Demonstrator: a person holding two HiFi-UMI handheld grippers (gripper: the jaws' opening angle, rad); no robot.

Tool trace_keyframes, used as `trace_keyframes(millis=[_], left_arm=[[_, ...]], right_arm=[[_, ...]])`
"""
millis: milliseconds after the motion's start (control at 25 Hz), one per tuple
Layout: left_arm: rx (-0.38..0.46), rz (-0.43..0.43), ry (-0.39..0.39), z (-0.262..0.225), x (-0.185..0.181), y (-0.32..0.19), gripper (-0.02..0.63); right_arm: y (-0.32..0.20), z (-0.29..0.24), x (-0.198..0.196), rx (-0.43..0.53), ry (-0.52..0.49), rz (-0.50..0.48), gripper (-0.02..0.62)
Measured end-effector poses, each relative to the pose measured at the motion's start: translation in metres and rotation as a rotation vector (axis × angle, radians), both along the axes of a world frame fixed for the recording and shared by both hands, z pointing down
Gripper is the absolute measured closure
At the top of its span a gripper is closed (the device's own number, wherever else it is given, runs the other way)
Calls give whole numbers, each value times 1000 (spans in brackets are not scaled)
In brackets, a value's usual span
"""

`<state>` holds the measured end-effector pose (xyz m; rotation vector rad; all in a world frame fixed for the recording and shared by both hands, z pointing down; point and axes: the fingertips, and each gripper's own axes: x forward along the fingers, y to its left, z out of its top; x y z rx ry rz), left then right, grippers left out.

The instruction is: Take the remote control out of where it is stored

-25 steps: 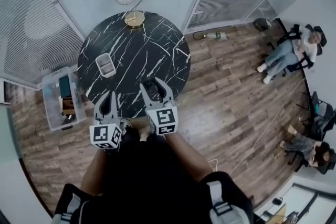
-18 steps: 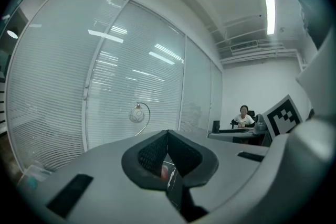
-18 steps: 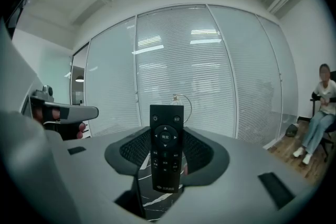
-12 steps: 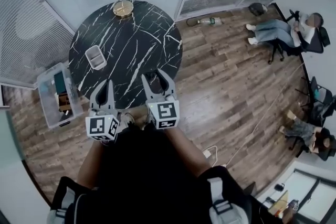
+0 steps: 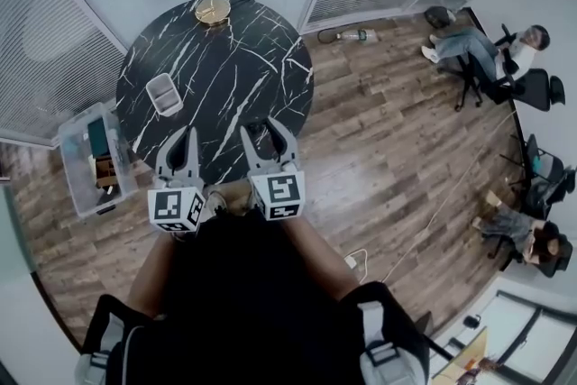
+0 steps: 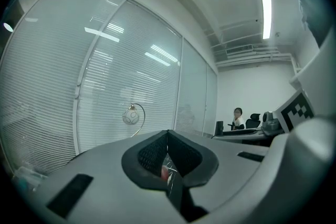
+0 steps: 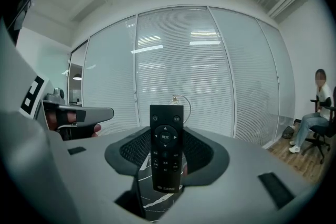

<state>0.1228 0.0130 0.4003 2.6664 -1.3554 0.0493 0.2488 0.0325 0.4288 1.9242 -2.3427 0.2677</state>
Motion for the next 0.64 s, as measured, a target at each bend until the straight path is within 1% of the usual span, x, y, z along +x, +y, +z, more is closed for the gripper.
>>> trace_keyframes(millis=[280, 640], left_arm=[[-14, 0, 6, 3, -6, -6, 598], [-13, 4, 5, 1, -10, -4, 598]], right_arm=[[-4, 0, -13, -9, 6, -22, 411], [-4, -2, -21, -8, 12, -32, 411]])
